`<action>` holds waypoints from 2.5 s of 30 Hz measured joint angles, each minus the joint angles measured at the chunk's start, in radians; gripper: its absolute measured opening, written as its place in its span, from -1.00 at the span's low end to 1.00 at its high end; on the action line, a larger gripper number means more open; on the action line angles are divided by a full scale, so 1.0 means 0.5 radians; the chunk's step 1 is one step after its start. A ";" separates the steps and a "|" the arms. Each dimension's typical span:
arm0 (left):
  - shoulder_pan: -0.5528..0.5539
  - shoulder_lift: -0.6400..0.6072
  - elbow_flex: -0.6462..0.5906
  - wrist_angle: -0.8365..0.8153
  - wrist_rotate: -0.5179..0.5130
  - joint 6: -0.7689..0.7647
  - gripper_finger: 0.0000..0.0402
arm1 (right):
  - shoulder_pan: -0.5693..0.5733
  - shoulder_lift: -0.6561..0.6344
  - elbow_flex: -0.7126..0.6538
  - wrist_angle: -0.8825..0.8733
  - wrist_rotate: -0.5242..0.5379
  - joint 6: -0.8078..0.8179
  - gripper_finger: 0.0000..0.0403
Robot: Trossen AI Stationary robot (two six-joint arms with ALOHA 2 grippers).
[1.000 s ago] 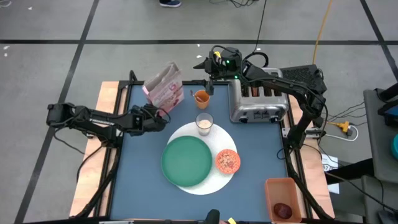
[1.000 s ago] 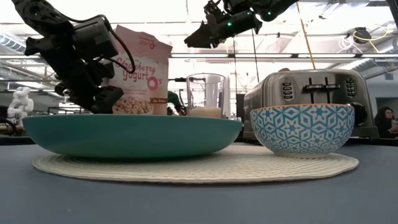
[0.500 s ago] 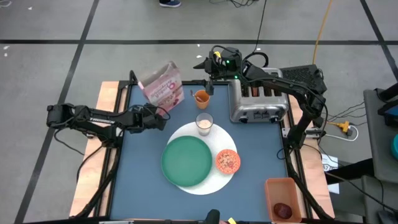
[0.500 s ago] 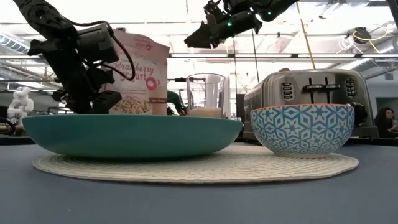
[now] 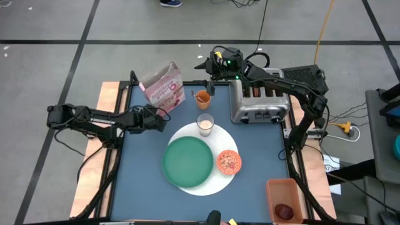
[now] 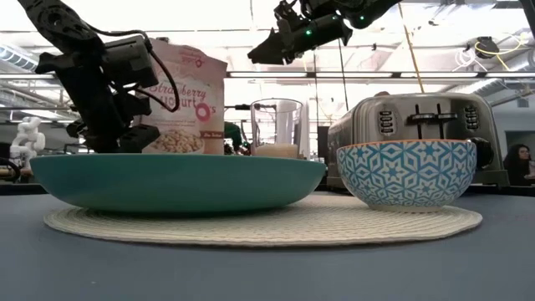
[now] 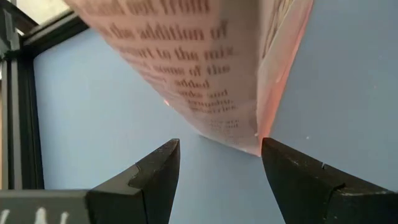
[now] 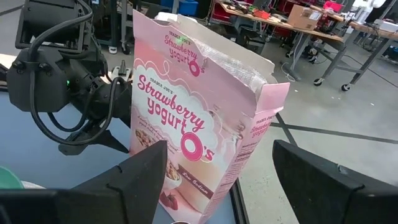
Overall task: Arrange a breakfast setting
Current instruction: Put the bread on the green plate
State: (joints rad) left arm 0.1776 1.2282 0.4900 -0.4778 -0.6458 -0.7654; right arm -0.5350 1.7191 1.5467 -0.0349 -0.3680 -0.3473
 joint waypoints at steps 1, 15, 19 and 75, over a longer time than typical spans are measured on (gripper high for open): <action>0.000 0.000 0.000 -0.002 0.003 0.000 0.15 | 0.000 0.000 0.000 0.000 0.000 -0.010 0.41; 0.060 0.000 0.000 -0.103 0.171 -0.068 0.51 | 0.000 0.000 0.000 0.000 -0.001 -0.012 0.41; 0.058 0.000 0.000 -0.106 0.177 -0.130 0.59 | 0.000 0.000 0.000 0.000 -0.001 -0.012 0.41; -1.537 -0.002 0.419 -0.301 -0.686 -0.410 0.60 | -0.002 -0.976 0.000 -1.438 0.746 0.318 0.41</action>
State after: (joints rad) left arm -0.5911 1.2274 0.6994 -0.6281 -0.9890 -0.9707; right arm -0.5362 1.2311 1.5467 -0.7541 0.0052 -0.1886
